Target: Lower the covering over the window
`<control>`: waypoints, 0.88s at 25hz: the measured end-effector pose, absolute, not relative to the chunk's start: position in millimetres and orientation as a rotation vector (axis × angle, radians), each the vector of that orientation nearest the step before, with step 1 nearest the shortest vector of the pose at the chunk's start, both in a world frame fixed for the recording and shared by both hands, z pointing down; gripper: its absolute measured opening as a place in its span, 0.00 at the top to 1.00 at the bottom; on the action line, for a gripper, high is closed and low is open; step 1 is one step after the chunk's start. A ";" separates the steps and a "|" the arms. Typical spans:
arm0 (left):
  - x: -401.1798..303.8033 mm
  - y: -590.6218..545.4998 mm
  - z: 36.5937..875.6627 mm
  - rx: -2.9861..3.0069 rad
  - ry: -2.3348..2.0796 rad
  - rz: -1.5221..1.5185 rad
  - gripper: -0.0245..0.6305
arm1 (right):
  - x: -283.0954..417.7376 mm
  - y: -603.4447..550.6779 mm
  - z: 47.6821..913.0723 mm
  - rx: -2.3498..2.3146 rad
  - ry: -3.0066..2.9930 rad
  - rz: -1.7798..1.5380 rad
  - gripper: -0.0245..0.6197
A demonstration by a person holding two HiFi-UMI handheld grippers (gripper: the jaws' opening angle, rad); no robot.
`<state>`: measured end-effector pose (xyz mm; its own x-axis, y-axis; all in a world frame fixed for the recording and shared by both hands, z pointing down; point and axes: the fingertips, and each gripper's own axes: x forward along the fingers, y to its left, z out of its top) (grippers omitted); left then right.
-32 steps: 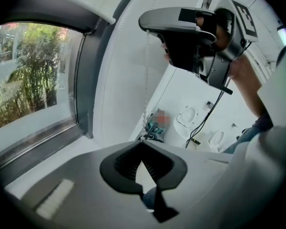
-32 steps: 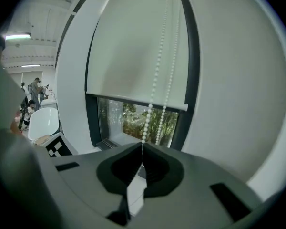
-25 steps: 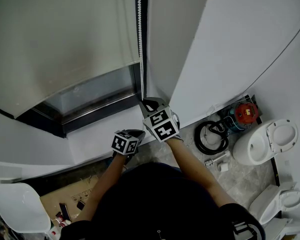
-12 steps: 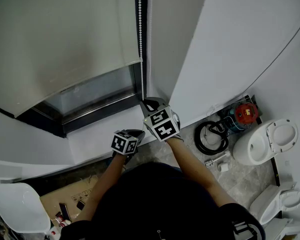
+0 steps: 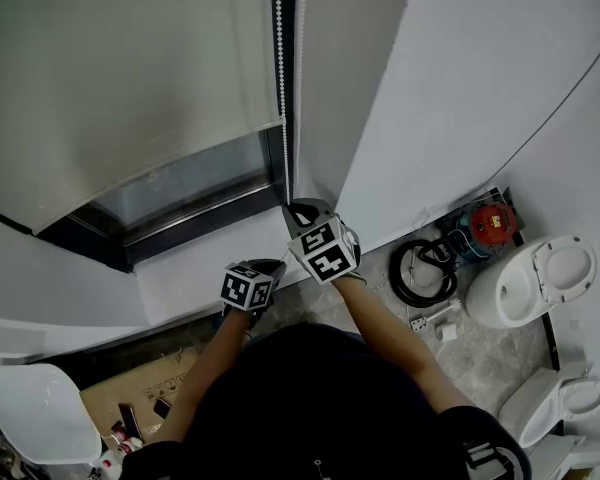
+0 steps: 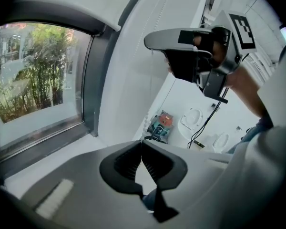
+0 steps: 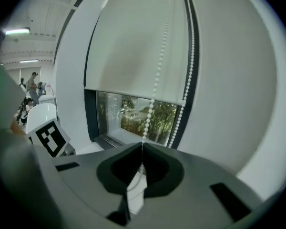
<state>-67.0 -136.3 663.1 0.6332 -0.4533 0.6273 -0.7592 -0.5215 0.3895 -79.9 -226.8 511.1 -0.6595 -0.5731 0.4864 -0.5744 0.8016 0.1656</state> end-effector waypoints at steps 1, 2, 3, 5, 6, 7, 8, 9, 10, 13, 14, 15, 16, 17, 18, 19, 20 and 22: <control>-69.7 -135.3 663.9 2.198 -0.963 0.601 0.94 | -79.1 -226.4 511.8 0.861 -2.467 0.023 0.94; -73.5 -134.7 665.3 2.196 -0.989 0.603 0.94 | -78.0 -225.4 512.3 0.874 -2.479 0.053 0.94; -78.9 -135.0 666.6 2.191 -1.022 0.603 0.94 | -77.0 -224.6 512.3 0.887 -2.493 0.087 0.94; -94.4 -139.4 665.1 2.163 -1.110 0.573 0.89 | -75.5 -224.9 511.5 0.908 -2.514 0.130 0.94; -103.3 -142.7 662.0 2.145 -1.159 0.540 0.82 | -74.6 -225.9 511.2 0.915 -2.518 0.136 0.94; -111.8 -146.2 656.7 2.130 -1.203 0.498 0.76 | -73.2 -227.1 511.1 0.921 -2.518 0.134 0.94; -119.5 -149.9 648.5 2.124 -1.243 0.452 0.75 | -71.4 -228.4 511.1 0.927 -2.515 0.128 0.94; -126.6 -153.6 637.8 2.126 -1.279 0.406 0.75 | -69.6 -229.4 511.1 0.933 -2.512 0.122 0.94; -133.6 -157.1 625.2 2.132 -1.315 0.363 0.75 | -68.1 -230.0 511.2 0.938 -2.510 0.118 0.94; -154.0 -167.5 579.1 2.177 -1.441 0.259 0.75 | -67.2 -229.0 511.7 0.952 -2.507 0.113 0.94; -158.4 -171.0 561.0 2.204 -1.480 0.230 0.75 | -67.5 -228.5 511.5 0.957 -2.506 0.112 0.94; -161.1 -174.3 542.2 2.233 -1.513 0.201 0.75 | -68.0 -228.3 511.3 0.963 -2.504 0.109 0.94; -162.3 -176.9 523.3 2.262 -1.543 0.172 0.81 | -68.2 -227.9 511.2 0.967 -2.501 0.102 0.94; -161.9 -178.6 504.6 2.290 -1.571 0.143 0.89 | -68.0 -227.1 511.0 0.970 -2.498 0.095 0.94; -159.4 -179.1 486.3 2.321 -1.594 0.114 0.94 | -67.2 -225.6 510.8 0.970 -2.495 0.090 0.94; -155.4 -178.9 469.2 2.354 -1.608 0.091 0.94 | -66.3 -223.8 510.4 0.969 -2.492 0.087 0.94; -150.6 -178.9 453.6 2.387 -1.615 0.075 0.95 | -65.6 -222.4 509.9 0.969 -2.488 0.085 0.94; -141.5 -179.9 426.7 2.443 -1.627 0.058 0.95 | -63.5 -222.0 509.2 0.975 -2.467 0.065 0.94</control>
